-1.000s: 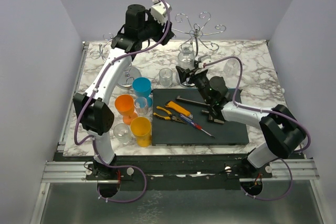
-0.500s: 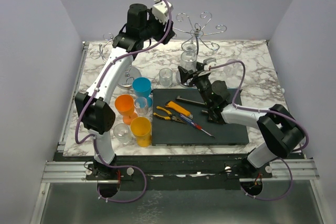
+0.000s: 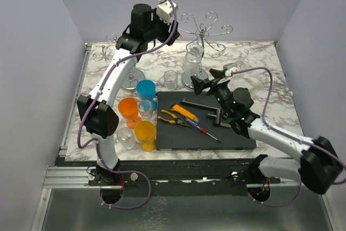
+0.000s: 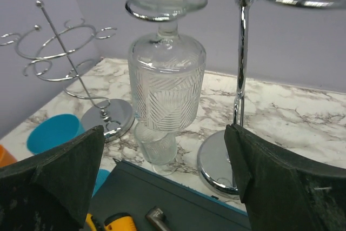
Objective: Place the wine glass upside down on the wine glass rack
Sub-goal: Turn the wine glass upside down at the wine rack, then adjust the wine rack at the center of the board.
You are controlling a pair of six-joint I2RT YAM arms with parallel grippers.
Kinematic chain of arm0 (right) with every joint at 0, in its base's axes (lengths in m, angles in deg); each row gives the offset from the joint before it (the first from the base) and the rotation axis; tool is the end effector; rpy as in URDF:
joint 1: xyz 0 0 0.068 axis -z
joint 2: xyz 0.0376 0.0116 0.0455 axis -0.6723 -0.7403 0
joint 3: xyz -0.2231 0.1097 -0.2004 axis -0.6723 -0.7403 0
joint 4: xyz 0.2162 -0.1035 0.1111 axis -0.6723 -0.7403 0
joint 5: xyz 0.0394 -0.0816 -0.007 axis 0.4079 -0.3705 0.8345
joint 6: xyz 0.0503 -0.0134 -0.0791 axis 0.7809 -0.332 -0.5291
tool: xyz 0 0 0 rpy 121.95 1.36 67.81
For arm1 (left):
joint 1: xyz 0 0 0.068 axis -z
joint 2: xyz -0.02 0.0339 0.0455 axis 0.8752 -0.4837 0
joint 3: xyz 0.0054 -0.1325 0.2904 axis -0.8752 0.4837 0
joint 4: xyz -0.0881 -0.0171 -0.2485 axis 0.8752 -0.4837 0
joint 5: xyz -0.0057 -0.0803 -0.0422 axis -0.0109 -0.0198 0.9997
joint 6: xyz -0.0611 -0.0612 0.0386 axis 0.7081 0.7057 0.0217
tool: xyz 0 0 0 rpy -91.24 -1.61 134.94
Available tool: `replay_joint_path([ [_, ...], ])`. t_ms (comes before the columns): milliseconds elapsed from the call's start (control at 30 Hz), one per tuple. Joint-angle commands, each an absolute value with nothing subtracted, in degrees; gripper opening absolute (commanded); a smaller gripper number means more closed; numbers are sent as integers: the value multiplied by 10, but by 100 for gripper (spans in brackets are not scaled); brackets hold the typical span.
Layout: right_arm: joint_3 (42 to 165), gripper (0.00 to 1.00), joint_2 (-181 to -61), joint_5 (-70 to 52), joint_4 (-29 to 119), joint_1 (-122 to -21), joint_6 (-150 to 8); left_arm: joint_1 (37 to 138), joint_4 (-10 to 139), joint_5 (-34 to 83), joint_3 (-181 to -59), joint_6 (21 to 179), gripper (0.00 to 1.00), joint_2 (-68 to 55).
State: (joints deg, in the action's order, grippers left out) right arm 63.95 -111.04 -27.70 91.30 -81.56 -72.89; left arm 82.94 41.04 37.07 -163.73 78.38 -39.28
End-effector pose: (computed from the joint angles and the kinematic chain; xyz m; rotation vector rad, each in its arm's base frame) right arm 0.2519 0.1841 0.3453 -0.2488 1.3829 0.5067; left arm 0.4559 -0.2158 0.4680 0.7491 1.6484 -0.4711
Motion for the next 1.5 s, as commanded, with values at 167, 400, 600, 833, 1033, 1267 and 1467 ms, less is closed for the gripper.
replay_joint_path([
  [167,824,98,-968,-289,428,-818,-676,832,384,346,-1651,823,82,-365],
  [400,1120,96,-1098,-338,214,-815,-687,829,287,371,-1755,867,91,-376],
  [600,1321,94,-1235,-326,126,-744,-687,829,274,372,-1750,879,90,-349],
  [833,1460,88,-1338,-291,109,-637,-668,830,247,377,-1677,859,79,-324],
  [1033,1511,88,-1396,-255,103,-597,-673,829,244,372,-1642,840,72,-329],
  [1267,1485,75,-1419,-202,111,-577,-665,830,244,377,-1678,840,69,-367],
  [1467,1438,64,-1409,-191,135,-577,-664,835,244,380,-1726,838,68,-413],
])
